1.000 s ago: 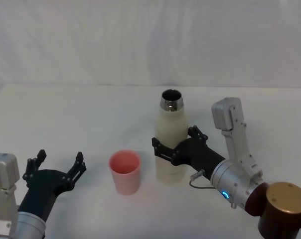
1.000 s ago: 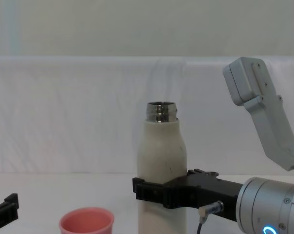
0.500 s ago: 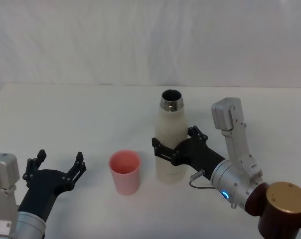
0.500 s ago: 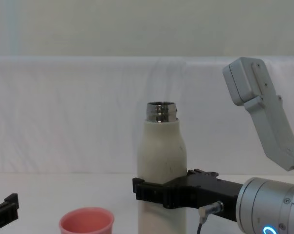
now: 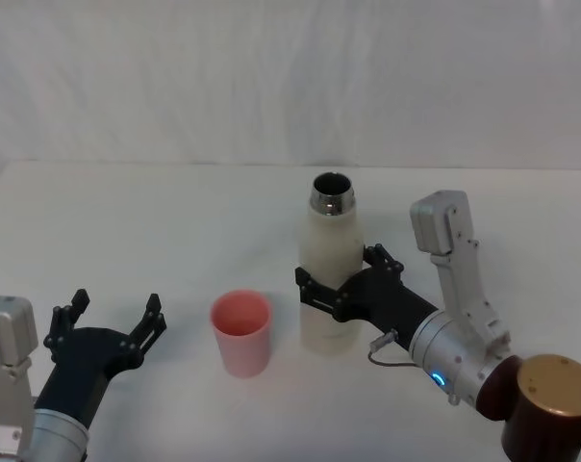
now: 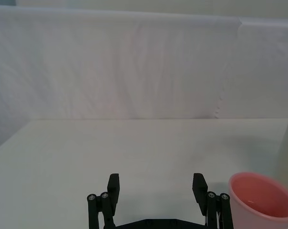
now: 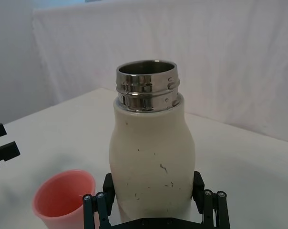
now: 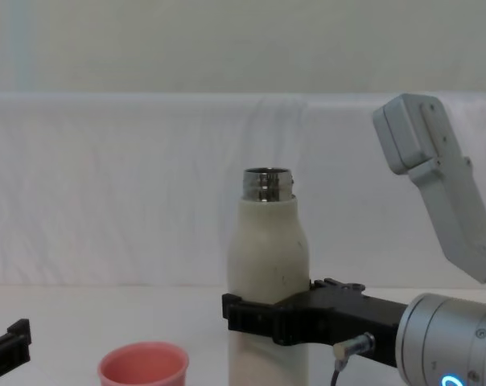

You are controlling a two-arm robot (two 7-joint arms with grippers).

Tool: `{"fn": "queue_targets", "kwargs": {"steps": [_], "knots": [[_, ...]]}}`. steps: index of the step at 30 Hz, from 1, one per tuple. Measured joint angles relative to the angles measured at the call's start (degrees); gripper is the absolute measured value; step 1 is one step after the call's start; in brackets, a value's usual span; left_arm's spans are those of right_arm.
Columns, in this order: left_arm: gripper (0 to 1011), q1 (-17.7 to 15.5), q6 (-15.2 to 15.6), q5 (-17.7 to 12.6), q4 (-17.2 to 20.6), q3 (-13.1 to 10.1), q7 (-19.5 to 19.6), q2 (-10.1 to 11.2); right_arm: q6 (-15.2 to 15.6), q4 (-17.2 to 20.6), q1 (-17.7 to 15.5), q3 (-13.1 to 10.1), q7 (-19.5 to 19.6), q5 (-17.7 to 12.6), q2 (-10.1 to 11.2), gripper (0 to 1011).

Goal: Grasp the thermos with one hand and pour water into the cup lid.

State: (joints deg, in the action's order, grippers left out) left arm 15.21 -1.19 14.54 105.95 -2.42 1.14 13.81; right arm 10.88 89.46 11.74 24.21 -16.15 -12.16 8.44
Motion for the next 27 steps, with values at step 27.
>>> {"fn": "queue_targets", "kwargs": {"steps": [27], "knots": [[1001, 0.0, 0.0, 0.0, 0.0, 0.0, 0.0, 0.0, -1.92, 5.29, -4.66, -1.27, -0.31, -1.83, 3.92, 999]]}}
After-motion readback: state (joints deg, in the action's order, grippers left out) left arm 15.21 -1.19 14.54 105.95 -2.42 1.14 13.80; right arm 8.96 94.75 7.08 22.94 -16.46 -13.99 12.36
